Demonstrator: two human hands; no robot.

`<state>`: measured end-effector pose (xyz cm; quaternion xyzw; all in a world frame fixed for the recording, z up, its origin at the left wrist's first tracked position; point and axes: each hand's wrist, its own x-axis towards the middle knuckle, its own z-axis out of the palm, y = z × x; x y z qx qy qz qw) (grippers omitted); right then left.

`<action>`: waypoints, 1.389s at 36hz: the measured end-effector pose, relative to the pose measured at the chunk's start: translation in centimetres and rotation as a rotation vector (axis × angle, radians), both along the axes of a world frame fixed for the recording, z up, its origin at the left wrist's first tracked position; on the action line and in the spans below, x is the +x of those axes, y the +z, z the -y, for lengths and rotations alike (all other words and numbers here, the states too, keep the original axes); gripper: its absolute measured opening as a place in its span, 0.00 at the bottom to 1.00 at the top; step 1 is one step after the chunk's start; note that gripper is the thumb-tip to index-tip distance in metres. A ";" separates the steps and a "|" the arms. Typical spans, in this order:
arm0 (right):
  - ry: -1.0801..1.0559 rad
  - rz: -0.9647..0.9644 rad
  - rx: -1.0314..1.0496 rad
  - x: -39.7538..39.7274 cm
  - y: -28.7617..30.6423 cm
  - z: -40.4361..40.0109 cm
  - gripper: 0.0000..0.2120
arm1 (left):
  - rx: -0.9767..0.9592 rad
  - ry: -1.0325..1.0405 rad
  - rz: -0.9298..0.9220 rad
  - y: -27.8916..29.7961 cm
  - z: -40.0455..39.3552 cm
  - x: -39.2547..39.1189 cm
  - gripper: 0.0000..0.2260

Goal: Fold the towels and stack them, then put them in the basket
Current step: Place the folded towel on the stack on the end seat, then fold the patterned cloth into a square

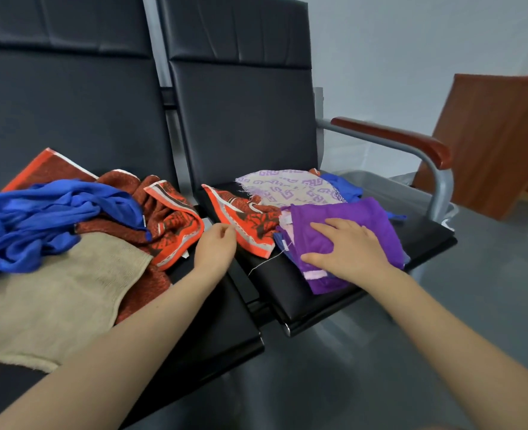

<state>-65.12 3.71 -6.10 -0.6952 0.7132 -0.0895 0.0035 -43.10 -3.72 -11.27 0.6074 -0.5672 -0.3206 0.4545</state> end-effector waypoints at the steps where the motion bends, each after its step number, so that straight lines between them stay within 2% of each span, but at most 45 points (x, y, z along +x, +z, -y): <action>1: -0.016 0.010 -0.002 -0.3 -0.1 0.0 0.35 | 0.008 -0.022 0.049 -0.1 0.4 0.0 0.10; 5: -0.075 0.046 -0.011 -1.8 0.0 0.4 0.34 | -0.009 -0.086 0.231 -0.6 2.2 -1.3 0.17; 8: -0.088 0.119 -0.010 -2.4 0.0 0.6 0.33 | -0.051 -0.093 0.300 -0.1 2.7 -2.5 0.17; 13: -0.080 0.130 0.023 -1.5 1.6 1.8 0.28 | -0.053 -0.079 0.257 0.3 2.8 -3.4 0.16; 18: -0.091 0.300 -0.205 -0.8 5.5 6.8 0.16 | -0.071 -0.080 0.257 -0.3 3.8 -2.6 0.13; 19: -0.101 0.323 -0.215 -0.7 6.1 8.2 0.16 | -0.072 -0.067 0.251 -0.5 4.2 -2.0 0.13; 22: -0.145 0.304 -0.104 -1.0 6.0 13.3 0.19 | -0.041 -0.018 0.212 -1.1 5.1 -0.5 0.14; 24: -0.188 0.214 -0.018 -1.6 5.1 16.4 0.14 | -0.030 -0.033 0.236 -1.3 5.1 -0.4 0.16; 25: -0.225 0.169 0.012 -1.9 4.6 17.8 0.15 | -0.034 -0.058 0.299 -1.4 5.1 -0.5 0.17; 27: -0.336 0.141 0.056 -3.1 3.5 19.6 0.25 | -0.047 -0.076 0.403 -1.6 5.2 -0.9 0.19; 30: -0.522 0.293 0.136 -5.5 1.2 21.3 0.41 | -0.042 -0.031 0.417 -1.8 5.6 -1.0 0.17; 31: -0.570 0.348 0.153 -6.2 0.4 21.7 0.41 | -0.042 -0.014 0.425 -1.9 5.8 -1.0 0.17; 34: -0.565 0.390 0.121 -7.1 -1.0 22.4 0.26 | -0.049 0.017 0.444 -2.1 6.2 -1.1 0.16; 36: -0.551 0.455 0.054 -7.2 -1.1 22.5 0.21 | -0.051 0.024 0.446 -2.2 6.2 -1.2 0.16; 39: -0.516 0.569 -0.044 -7.0 -0.9 22.4 0.19 | -0.054 0.028 0.444 -2.2 6.2 -1.2 0.15; 41: -0.468 0.734 -0.136 -6.5 -0.4 22.2 0.18 | -0.051 0.024 0.434 -2.1 6.1 -1.2 0.14; 44: -0.365 1.004 -0.298 -4.8 2.0 21.6 0.08 | -0.021 0.016 0.391 -1.9 6.0 -1.1 0.11; 48: -0.220 1.048 -0.422 -2.4 7.8 20.0 0.07 | 0.063 -0.059 0.292 -1.2 6.5 -0.4 0.08; 50: -0.154 1.126 -0.445 -1.0 10.6 19.3 0.06 | 0.114 -0.099 0.112 -0.4 6.7 0.1 0.04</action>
